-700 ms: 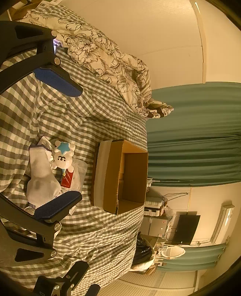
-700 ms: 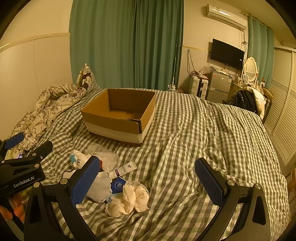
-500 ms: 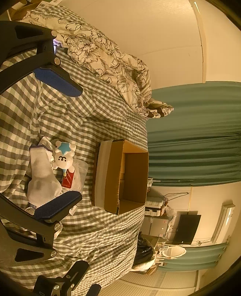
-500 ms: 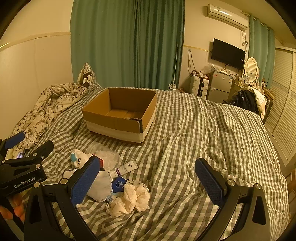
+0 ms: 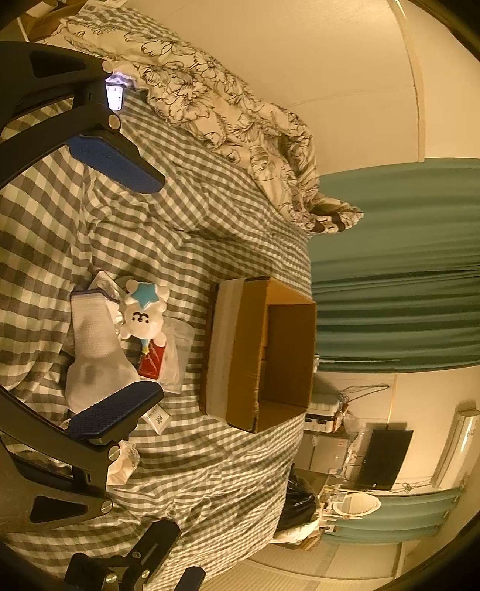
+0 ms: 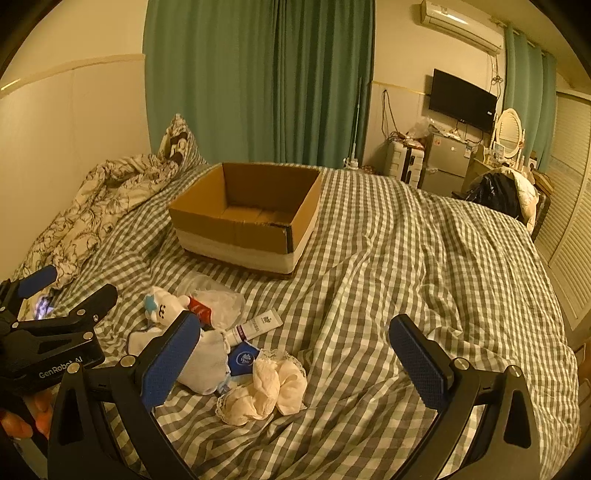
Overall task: Organize objects
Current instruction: 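Reach both grippers toward the pile of items on the bed, then grasp the white sock with the left gripper while the right gripper grasps the lace cloth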
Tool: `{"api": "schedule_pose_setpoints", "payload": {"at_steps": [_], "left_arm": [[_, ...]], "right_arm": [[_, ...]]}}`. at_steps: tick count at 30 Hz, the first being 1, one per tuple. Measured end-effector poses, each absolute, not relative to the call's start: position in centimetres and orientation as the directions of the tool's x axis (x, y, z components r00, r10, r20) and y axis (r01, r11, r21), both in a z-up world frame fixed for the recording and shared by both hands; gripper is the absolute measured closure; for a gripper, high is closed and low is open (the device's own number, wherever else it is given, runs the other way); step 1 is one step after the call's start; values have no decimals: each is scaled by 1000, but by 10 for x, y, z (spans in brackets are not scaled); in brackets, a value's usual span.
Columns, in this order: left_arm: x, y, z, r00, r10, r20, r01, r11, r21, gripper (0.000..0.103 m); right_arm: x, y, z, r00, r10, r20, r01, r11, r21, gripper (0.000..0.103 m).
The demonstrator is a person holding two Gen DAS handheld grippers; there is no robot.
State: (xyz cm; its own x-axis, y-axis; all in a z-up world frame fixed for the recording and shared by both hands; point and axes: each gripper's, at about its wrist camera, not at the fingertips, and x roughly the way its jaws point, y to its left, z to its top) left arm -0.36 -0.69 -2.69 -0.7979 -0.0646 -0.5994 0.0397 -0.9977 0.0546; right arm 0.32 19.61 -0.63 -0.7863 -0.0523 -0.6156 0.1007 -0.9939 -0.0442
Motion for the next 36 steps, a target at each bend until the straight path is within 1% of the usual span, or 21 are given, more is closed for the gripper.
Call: {"api": "schedule_pose_setpoints", "payload": {"at_steps": [5, 6, 7, 8, 9, 12, 14, 15, 17, 18, 19, 20, 21, 22, 24, 27, 29, 36], "left_arm": [[-10, -11, -42, -767, -69, -638, 45, -998, 54, 0], [-12, -11, -44, -760, -70, -646, 46, -997, 54, 0], [-14, -12, -47, -752, -71, -656, 48, -997, 53, 0], [-16, -13, -51, -741, -74, -667, 51, -997, 54, 0], [-18, -14, -54, -734, -75, -675, 51, -997, 55, 0], [-22, -14, -64, -710, -75, -700, 49, -997, 57, 0], [-25, -15, -70, -692, -71, -718, 44, -997, 57, 0], [-26, -15, -73, -686, -69, -725, 42, -998, 56, 0], [-29, -16, -78, -670, -64, -740, 39, -998, 50, 0], [-30, -16, -79, -665, -60, -744, 37, -998, 47, 0], [-31, -16, -81, -659, -56, -750, 34, -998, 45, 0], [-31, -15, -81, -656, -54, -753, 31, -999, 45, 0], [-31, -15, -81, -654, -51, -754, 26, -999, 45, 0], [-31, -14, -81, -649, -48, -759, 21, -999, 46, 0], [-32, -11, -81, -638, -42, -769, 14, -999, 42, 0], [-29, -3, -77, -625, 25, -780, -17, -1000, -19, 0], [-29, 8, -76, -616, 57, -786, -47, -998, -36, 0], [-42, 57, -89, -583, 83, -808, -158, -987, 12, 0]], "right_arm": [[-8, 190, -24, -738, -59, -672, 123, -991, -48, 0], [-14, 187, -35, -710, -66, -701, 135, -990, -44, 0], [-14, 187, -35, -710, -66, -701, 135, -990, -44, 1], [-17, 186, -40, -697, -70, -714, 140, -989, -40, 2], [-23, 184, -53, -662, -83, -745, 160, -987, -32, 3], [-28, 182, -63, -638, -89, -765, 169, -985, -26, 7], [-33, 179, -75, -608, -94, -789, 182, -983, -23, 12], [-39, 176, -87, -568, -101, -817, 198, -980, -16, 16], [-42, 175, -92, -549, -103, -830, 204, -979, -13, 25], [-49, 172, -105, -498, -110, -860, 217, -976, -1, 36], [-52, 172, -111, -478, -111, -872, 223, -975, 2, 49], [-53, 171, -113, -470, -106, -876, 225, -974, -2, 58], [-53, 171, -114, -469, -102, -877, 225, -974, -7, 74], [-53, 172, -112, -476, -103, -873, 222, -975, -7, 84], [-48, 178, -96, -532, -109, -840, 204, -979, -2, 89], [-42, 186, -72, -596, -88, -798, 185, -982, -30, 91], [-41, 190, -68, -605, -91, -791, 178, -984, -23, 91], [-41, 209, -56, -609, -127, -783, 156, -987, 39, 91]]}}
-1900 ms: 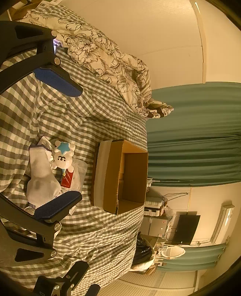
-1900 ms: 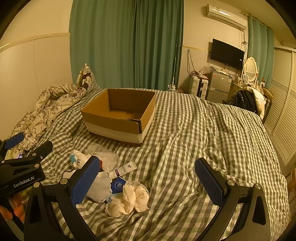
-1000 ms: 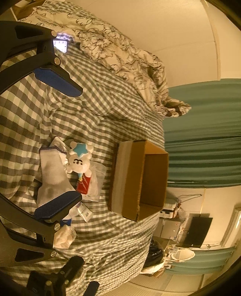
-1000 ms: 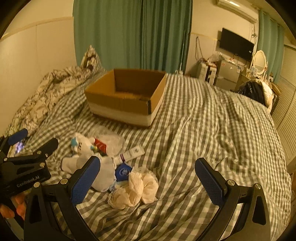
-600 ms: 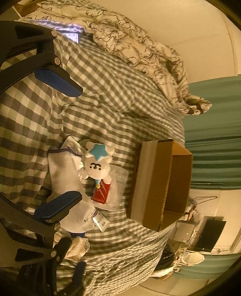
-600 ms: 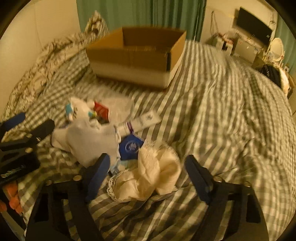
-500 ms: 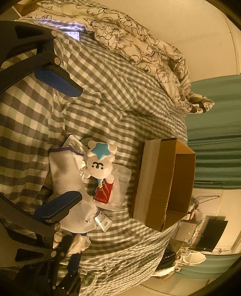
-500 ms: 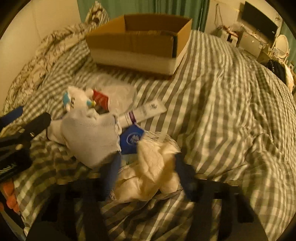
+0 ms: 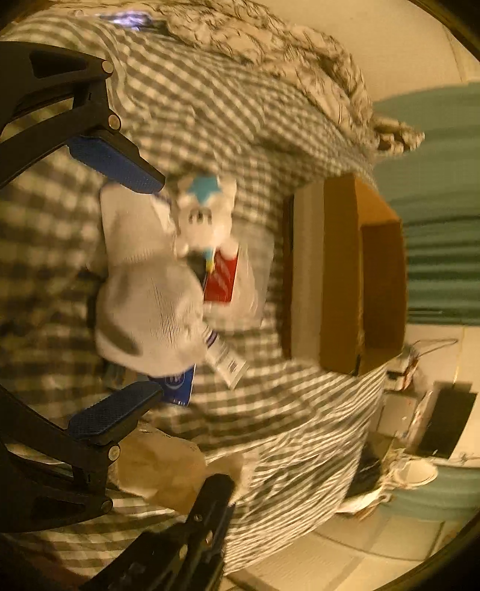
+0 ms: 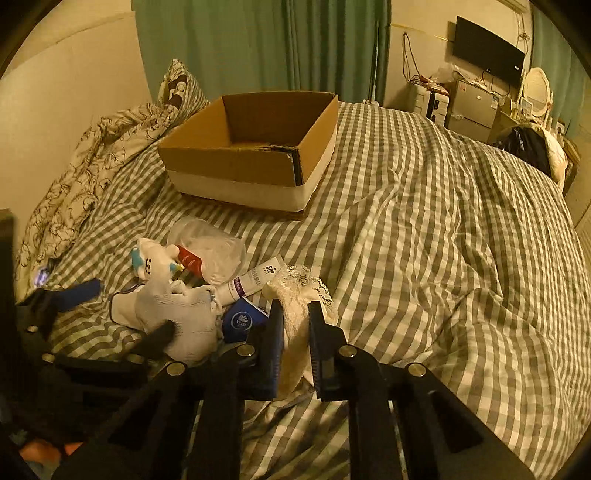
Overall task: Organize objects
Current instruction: 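Grasp the white sock with the left gripper while the right gripper grasps the lace cloth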
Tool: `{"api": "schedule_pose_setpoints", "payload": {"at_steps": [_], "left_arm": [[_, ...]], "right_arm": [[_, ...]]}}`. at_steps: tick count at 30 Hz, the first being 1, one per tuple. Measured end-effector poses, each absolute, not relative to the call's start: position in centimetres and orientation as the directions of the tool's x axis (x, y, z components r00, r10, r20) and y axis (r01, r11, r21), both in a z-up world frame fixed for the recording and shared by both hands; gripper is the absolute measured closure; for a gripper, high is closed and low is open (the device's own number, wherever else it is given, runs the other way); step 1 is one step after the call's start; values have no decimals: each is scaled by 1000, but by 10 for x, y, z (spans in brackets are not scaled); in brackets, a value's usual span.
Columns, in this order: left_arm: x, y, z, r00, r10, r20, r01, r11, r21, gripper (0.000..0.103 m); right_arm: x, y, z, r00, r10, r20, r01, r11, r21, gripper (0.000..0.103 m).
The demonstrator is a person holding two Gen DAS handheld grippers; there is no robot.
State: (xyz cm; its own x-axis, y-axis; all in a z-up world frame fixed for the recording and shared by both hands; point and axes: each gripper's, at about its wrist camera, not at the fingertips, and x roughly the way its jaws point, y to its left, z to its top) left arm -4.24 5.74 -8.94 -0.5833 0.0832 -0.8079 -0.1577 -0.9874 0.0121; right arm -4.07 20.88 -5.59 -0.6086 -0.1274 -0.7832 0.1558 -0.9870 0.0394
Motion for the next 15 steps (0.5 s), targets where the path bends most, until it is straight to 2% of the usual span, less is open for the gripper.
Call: {"api": "schedule_pose_setpoints", "payload": {"at_steps": [2, 3, 9, 15], "left_arm": [[-50, 65, -101, -553, 79, -830, -172, -985, 20, 2], [-53, 67, -106, -538, 74, -840, -176, -984, 27, 9], [-49, 65, -106, -523, 97, -847, -202, -979, 12, 25], [-43, 55, -65, -572, 118, -812, -205, -979, 2, 27]], "right_arm": [[-41, 212, -55, -609, -132, -782, 153, -987, 48, 91], [-40, 214, -55, -608, -137, -782, 152, -987, 55, 91], [-35, 213, -52, -614, -153, -775, 170, -984, 59, 91], [-25, 210, -23, -666, -166, -727, 199, -979, 42, 91]]}}
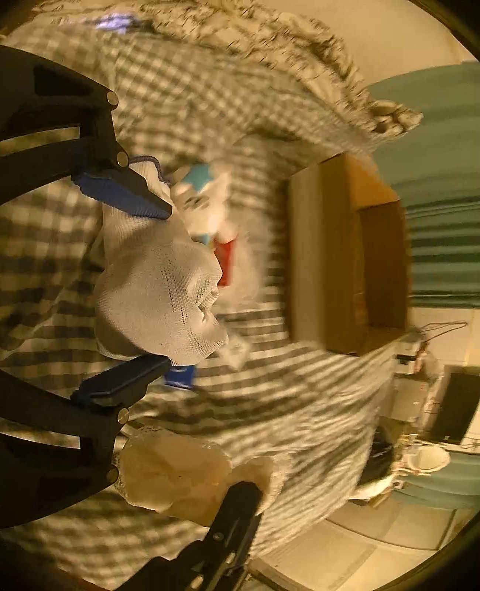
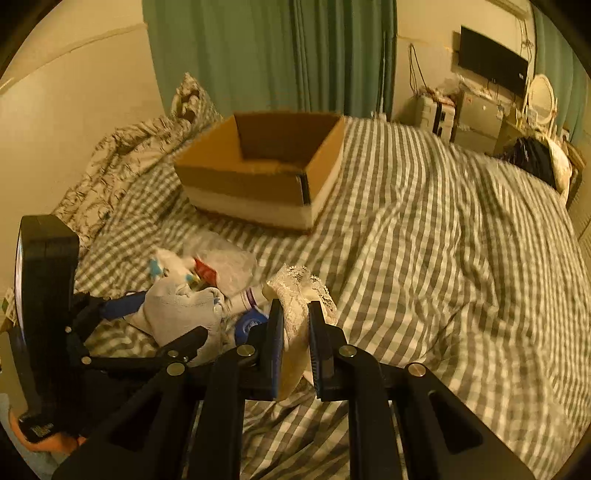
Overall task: Organize objects
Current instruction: 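Grasp the white sock with the left gripper while the right gripper grasps the lace cloth, then drop the white sock and lace cloth into the cardboard box with both grippers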
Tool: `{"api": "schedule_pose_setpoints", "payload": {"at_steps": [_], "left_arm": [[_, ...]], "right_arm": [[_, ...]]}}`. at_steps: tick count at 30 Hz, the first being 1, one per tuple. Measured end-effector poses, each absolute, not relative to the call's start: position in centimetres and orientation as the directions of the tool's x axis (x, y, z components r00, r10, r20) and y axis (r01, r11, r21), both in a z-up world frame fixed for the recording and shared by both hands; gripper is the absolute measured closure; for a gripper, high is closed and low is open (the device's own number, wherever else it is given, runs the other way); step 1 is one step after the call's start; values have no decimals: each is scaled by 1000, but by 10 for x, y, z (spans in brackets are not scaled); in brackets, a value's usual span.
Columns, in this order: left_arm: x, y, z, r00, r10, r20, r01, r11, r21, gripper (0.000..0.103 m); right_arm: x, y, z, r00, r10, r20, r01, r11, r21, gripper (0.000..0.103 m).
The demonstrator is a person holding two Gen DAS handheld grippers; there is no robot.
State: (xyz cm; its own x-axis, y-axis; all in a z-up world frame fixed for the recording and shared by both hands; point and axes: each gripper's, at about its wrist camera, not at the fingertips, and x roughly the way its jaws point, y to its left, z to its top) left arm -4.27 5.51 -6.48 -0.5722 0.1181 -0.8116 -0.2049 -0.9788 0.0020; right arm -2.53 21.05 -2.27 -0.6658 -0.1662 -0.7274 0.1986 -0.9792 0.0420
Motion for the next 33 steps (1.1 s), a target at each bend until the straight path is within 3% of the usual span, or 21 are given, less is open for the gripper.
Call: {"api": "schedule_pose_setpoints", "payload": {"at_steps": [7, 14, 19, 29, 30, 32, 33], "left_arm": [[-73, 39, 15, -732, 83, -676, -148, -988, 38, 27], [-141, 29, 56, -792, 76, -606, -124, -992, 38, 27], [-193, 29, 55, -803, 76, -591, -131, -990, 52, 27], [-271, 32, -1, -744, 113, -659, -176, -984, 29, 27], [-274, 31, -5, -739, 118, -663, -177, -984, 22, 27], [-274, 29, -8, -735, 120, -667, -172, -985, 13, 23], [-272, 29, -7, -737, 123, -665, -174, -985, 11, 21]], "right_arm": [[-44, 209, 33, -734, -210, -646, 235, -971, 49, 91], [-110, 190, 79, -768, -263, -584, 295, -954, 41, 91], [-174, 175, 79, -764, -255, -592, 290, -956, 38, 91], [-263, 179, 16, -706, -238, -667, 240, -967, 91, 91], [-263, 181, 13, -706, -241, -666, 238, -966, 98, 89], [-261, 183, 12, -711, -245, -660, 241, -965, 98, 74], [-259, 184, 13, -715, -243, -655, 239, -966, 97, 55]]}}
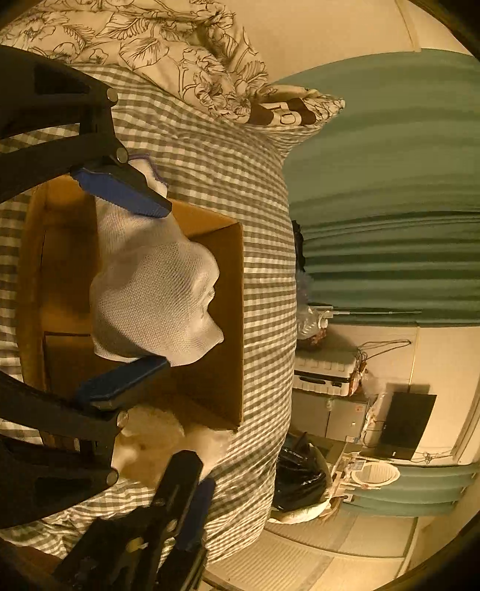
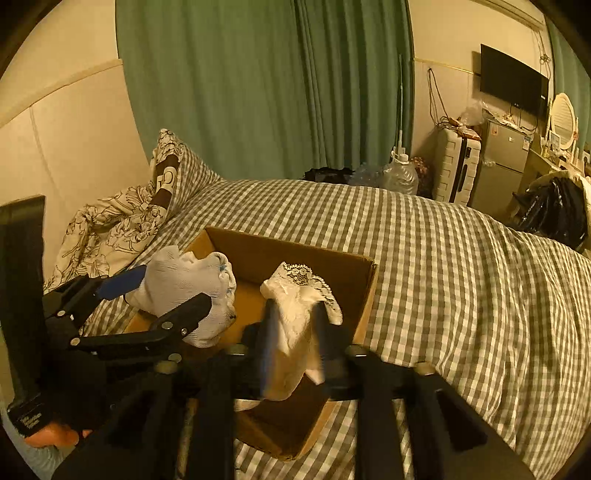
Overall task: Organize objects
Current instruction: 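Drop the white sock and lace cloth into the cardboard box with both grippers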
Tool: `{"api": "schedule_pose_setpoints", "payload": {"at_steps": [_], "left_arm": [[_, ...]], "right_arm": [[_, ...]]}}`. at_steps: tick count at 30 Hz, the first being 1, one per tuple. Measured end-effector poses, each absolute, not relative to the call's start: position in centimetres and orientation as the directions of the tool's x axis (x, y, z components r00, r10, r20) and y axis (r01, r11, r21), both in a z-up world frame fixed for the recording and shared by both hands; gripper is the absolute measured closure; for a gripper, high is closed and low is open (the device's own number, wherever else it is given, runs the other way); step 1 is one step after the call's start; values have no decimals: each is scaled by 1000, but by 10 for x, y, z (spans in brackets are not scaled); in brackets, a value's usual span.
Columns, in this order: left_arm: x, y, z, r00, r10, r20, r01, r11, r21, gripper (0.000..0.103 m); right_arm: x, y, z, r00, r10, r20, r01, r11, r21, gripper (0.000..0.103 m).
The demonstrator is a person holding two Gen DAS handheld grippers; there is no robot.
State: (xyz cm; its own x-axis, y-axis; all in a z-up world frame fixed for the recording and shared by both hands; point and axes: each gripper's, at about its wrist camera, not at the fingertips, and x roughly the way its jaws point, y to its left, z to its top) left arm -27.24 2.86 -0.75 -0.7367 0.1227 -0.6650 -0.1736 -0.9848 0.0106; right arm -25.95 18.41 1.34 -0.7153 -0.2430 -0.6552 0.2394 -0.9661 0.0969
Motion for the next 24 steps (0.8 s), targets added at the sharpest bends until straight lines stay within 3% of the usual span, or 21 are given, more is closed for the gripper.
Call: {"api": "schedule_pose_setpoints", "payload": {"at_steps": [1, 3, 10, 15, 24], "left_arm": [[-270, 28, -6, -741, 125, -660, -175, -984, 11, 18], [-263, 27, 3, -755, 112, -646, -169, -985, 27, 2], [-222, 14, 41, -790, 83, -607, -145, -988, 54, 1], [-174, -5, 44, -776, 68, -628, -119, -992, 39, 0], [-106, -27, -13, -690, 53, -722, -81, -997, 3, 0]], "right_arm": [[-256, 185, 18, -726, -243, -643, 236, -967, 99, 44], [-246, 186, 32, -743, -252, -621, 237, -966, 108, 41], [-197, 190, 80, -783, -215, -584, 217, -974, 67, 34], [-142, 193, 100, -791, -175, -586, 193, -981, 33, 32], [-74, 186, 50, -731, -104, -674, 141, -990, 0, 26]]}}
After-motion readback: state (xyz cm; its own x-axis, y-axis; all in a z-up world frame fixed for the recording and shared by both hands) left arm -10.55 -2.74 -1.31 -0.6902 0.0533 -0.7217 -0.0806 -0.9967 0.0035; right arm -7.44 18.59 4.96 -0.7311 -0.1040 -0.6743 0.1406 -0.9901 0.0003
